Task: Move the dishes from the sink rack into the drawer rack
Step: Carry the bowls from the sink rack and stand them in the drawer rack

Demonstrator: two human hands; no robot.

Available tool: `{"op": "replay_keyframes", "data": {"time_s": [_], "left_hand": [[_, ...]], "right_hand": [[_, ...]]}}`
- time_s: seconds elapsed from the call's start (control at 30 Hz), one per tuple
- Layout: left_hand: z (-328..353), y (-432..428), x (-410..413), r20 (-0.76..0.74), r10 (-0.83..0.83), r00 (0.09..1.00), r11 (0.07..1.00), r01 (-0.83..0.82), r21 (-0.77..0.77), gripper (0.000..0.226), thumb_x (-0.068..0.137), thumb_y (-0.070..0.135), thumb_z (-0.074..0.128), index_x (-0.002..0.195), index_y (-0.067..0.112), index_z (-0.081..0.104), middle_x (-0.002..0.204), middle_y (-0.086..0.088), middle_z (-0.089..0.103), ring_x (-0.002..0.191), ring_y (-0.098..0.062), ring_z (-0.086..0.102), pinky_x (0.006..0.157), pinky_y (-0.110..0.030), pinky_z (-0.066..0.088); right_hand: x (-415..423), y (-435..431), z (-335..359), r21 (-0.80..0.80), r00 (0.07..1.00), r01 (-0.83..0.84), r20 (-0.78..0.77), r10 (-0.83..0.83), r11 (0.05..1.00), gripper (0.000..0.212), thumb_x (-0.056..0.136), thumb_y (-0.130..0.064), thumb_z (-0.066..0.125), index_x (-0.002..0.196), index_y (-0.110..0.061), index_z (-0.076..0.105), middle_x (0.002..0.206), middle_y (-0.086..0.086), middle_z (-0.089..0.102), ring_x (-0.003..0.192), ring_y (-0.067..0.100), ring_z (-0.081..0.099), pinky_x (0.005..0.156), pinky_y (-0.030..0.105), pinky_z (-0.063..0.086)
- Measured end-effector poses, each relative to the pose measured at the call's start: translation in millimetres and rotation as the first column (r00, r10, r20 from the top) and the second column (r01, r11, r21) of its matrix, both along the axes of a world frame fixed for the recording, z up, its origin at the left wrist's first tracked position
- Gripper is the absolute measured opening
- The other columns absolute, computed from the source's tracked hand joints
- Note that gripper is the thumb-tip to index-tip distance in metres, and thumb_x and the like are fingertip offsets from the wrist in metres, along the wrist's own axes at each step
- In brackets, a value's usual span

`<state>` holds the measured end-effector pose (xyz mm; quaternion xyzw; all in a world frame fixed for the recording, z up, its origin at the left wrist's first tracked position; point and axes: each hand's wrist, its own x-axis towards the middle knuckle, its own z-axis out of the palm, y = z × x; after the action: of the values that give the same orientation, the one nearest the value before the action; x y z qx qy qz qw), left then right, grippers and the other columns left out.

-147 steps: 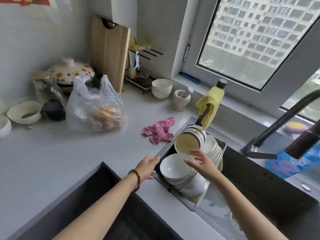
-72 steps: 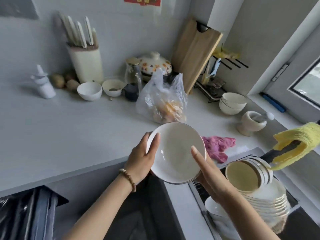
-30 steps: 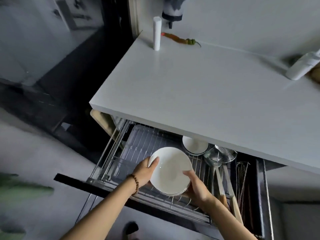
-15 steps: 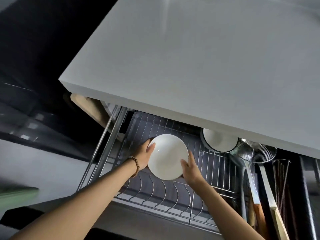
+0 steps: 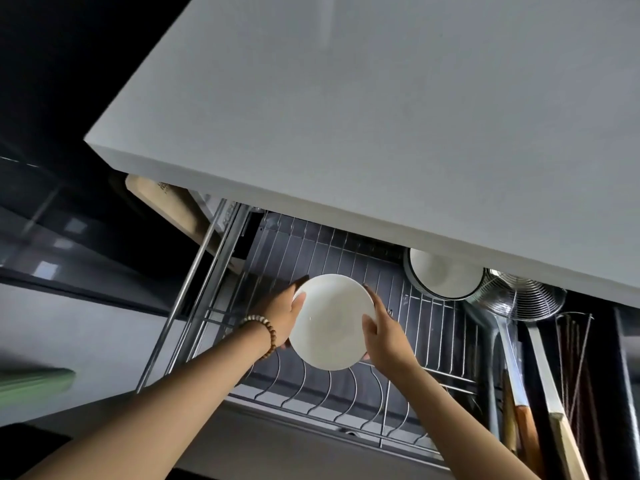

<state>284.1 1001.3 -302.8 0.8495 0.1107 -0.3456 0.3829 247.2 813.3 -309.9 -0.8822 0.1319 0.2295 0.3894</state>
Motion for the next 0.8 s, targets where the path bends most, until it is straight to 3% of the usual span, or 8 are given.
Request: {"op": "replay_keyframes", "data": {"time_s": [0.13, 0.27, 0.37, 0.43, 0.5, 0.6, 0.67, 0.8], "left_hand": [[-1.3, -0.7, 0.8, 0.028, 0.001, 1.0, 1.0, -0.002, 0.014, 0.042, 0.101, 0.034, 0.027, 0.14, 0.021, 0.035, 0.114, -0.008, 0.055, 0.059, -0.012, 0.056, 0.034, -0.016, 0.042], [3.8, -0.2, 2.3, 0.045, -0.011, 0.999, 1.0, 0.01, 0.009, 0.043, 0.101, 0.031, 0.028, 0.14, 0.017, 0.036, 0.119, -0.012, 0.055, 0.055, -0.011, 0.054, 0.033, -0.014, 0.04], [12.9, 4.9, 6.0, 0.067, -0.012, 0.998, 1.0, 0.012, -0.004, 0.039, 0.101, 0.031, 0.029, 0.134, 0.016, 0.042, 0.103, -0.008, 0.06, 0.046, -0.01, 0.053, 0.032, -0.014, 0.038], [21.2, 10.3, 9.1, 0.066, -0.003, 0.998, 0.999, 0.006, -0.043, 0.033, 0.1, 0.032, 0.03, 0.121, 0.015, 0.049, 0.084, -0.002, 0.059, 0.038, -0.01, 0.053, 0.033, -0.016, 0.039], [30.6, 18.3, 11.0, 0.05, 0.018, 0.999, 0.996, -0.014, -0.085, 0.025, 0.1, 0.032, 0.032, 0.108, 0.017, 0.049, 0.076, -0.002, 0.058, 0.036, -0.009, 0.053, 0.033, -0.017, 0.04], [45.9, 36.7, 11.1, -0.009, 0.073, 0.997, 0.981, -0.074, -0.179, 0.03, 0.099, 0.032, 0.036, 0.107, 0.006, 0.05, 0.076, -0.009, 0.06, 0.051, -0.023, 0.058, 0.033, -0.02, 0.043], [56.6, 50.5, 7.6, -0.051, 0.078, 0.996, 0.97, -0.088, -0.227, 0.03, 0.099, 0.032, 0.037, 0.106, 0.006, 0.05, 0.075, -0.009, 0.059, 0.051, -0.021, 0.058, 0.034, -0.02, 0.043], [76.2, 82.0, -0.9, 0.017, 0.142, 0.99, 0.95, -0.131, -0.282, 0.018, 0.097, 0.03, 0.041, 0.096, 0.015, 0.051, 0.073, -0.004, 0.057, 0.044, -0.012, 0.057, 0.036, -0.024, 0.048]], "right_hand": [[0.9, -3.4, 2.4, -0.173, 0.992, -0.102, 0.06, 0.114, 0.98, 0.056, 0.099, -0.022, 0.037, 0.149, -0.039, 0.019, 0.134, 0.007, 0.053, 0.111, 0.028, 0.057, 0.084, 0.035, 0.045], [4.4, -5.0, 7.9, -0.35, 0.977, -0.188, 0.032, 0.212, 0.918, 0.058, 0.098, -0.027, 0.037, 0.15, -0.041, 0.013, 0.116, 0.008, 0.066, 0.102, 0.03, 0.062, 0.079, 0.035, 0.046], [7.7, -5.1, 15.6, -0.379, 0.972, -0.183, 0.07, 0.225, 0.907, 0.056, 0.097, -0.029, 0.039, 0.149, -0.041, 0.02, 0.109, 0.005, 0.068, 0.098, 0.029, 0.062, 0.074, 0.034, 0.044], [9.6, -6.8, 23.3, -0.233, 0.973, -0.152, 0.135, 0.186, 0.961, 0.048, 0.096, -0.032, 0.044, 0.143, -0.04, 0.035, 0.107, -0.001, 0.066, 0.095, 0.023, 0.062, 0.074, 0.032, 0.045], [9.5, -6.2, 38.1, 0.15, 0.987, -0.089, 0.146, 0.067, 0.985, 0.035, 0.096, -0.034, 0.051, 0.131, -0.039, 0.05, 0.108, -0.009, 0.066, 0.096, 0.013, 0.061, 0.078, 0.025, 0.047], [9.7, 3.8, 71.1, 0.606, 0.997, 0.014, -0.069, 0.035, 0.795, 0.03, 0.096, -0.032, 0.052, 0.125, -0.038, 0.052, 0.113, -0.017, 0.067, 0.103, -0.002, 0.062, 0.081, 0.011, 0.047], [10.0, 11.9, 80.8, 0.692, 0.985, 0.013, -0.131, 0.108, 0.722, 0.04, 0.092, -0.04, 0.057, 0.131, -0.04, 0.047, 0.123, -0.014, 0.064, 0.115, 0.006, 0.059, 0.092, 0.024, 0.049], [14.3, 40.3, 89.3, 0.699, 0.984, 0.027, -0.145, 0.105, 0.714, 0.059, 0.077, -0.051, 0.063, 0.133, -0.042, 0.047, 0.123, -0.005, 0.065, 0.118, 0.019, 0.059, 0.101, 0.042, 0.047]]}}
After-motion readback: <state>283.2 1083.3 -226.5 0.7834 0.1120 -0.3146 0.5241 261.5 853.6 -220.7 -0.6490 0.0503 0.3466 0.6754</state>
